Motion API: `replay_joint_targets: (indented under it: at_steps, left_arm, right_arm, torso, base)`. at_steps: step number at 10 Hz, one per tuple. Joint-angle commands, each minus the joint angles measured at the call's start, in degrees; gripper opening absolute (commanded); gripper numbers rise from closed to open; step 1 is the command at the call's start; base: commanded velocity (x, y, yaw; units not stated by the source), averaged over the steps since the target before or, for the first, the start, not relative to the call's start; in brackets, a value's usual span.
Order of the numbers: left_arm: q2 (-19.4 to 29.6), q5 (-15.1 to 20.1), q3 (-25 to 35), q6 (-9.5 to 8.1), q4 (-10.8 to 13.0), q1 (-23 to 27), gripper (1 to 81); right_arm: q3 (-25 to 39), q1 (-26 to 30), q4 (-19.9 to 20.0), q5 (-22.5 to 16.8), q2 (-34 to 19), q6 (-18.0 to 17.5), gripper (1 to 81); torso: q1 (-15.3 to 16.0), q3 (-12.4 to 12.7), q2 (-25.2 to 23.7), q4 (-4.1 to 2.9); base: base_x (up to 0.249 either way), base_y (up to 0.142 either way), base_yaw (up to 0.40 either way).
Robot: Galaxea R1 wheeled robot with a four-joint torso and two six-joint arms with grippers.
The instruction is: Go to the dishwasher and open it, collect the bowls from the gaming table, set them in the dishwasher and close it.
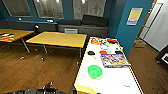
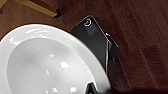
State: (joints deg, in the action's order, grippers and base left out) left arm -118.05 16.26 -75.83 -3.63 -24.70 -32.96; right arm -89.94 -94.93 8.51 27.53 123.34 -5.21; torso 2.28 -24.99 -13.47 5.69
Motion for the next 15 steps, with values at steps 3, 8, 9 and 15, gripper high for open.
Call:
replay_joint_targets:
  at_steps: [3, 8, 9, 15]
  left_arm:
    - [-9.03, 9.12, -15.21, -9.01, -7.21, 15.67, 81.1]
    - [-18.61, 12.31, -27.01, -11.84, -4.68, 20.44, 81.1]
    - [-21.18, 12.04, -28.33, -11.92, -2.81, 20.52, 81.1]
    - [-37.24, 13.18, -41.66, -11.92, 1.06, 20.61, 81.1]
  right_arm:
    - [0.57, 3.38, 0.36, -2.92, -2.37, -0.16, 1.0]
    - [-0.4, 5.58, 1.86, -3.53, -1.67, -0.24, 1.0]
    - [-0.49, 6.01, 1.95, -3.53, -1.58, -0.33, 1.0]
    - [-1.37, 6.89, 2.13, -5.38, -0.44, -0.42, 1.0]
  torso:
    - [0.0, 0.0, 0.0, 0.0]
    - [0.02, -0.02, 0.0, 0.0]
    - [0.02, -0.02, 0.0, 0.0]
    - [0.05, -0.04, 0.0, 0.0]
  base:
    - [0.0, 0.0, 0.0]
    - [0.0, 0.0, 0.0]
    - [0.0, 0.0, 0.0]
    - [0.0, 0.0, 0.0]
